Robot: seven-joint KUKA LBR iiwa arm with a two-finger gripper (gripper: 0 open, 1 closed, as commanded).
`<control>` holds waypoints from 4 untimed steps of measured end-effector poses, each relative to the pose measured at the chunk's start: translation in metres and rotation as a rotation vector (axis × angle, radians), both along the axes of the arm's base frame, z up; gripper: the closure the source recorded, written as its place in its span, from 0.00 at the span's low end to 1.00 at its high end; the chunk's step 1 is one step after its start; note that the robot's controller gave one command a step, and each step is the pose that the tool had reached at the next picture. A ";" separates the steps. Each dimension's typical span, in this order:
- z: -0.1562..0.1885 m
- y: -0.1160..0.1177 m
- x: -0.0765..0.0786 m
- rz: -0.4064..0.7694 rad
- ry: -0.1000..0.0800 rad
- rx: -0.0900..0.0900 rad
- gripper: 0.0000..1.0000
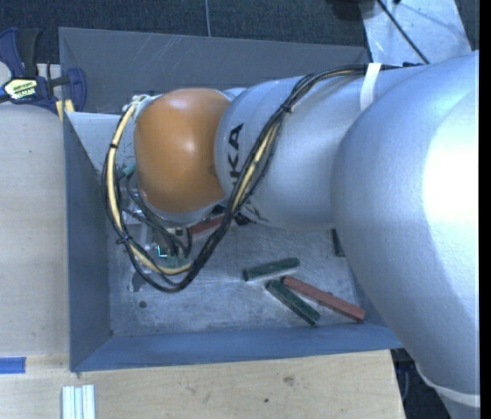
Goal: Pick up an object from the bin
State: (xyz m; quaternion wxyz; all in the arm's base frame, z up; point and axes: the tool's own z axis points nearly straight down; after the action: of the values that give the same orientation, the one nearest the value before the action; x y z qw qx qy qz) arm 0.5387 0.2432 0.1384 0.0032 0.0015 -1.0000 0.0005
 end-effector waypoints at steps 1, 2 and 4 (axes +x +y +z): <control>0.005 -0.001 0.002 -0.003 -0.008 0.002 0.00; 0.002 -0.023 0.036 -0.033 -0.009 0.003 0.00; -0.021 -0.074 0.081 0.009 -0.008 0.002 0.00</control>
Offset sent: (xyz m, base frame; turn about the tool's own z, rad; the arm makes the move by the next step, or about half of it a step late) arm 0.0482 -0.0331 0.0008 0.0485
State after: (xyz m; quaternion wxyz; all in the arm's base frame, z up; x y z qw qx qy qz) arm 0.6194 0.1694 0.1177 -0.0009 0.0062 -1.0000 -0.0007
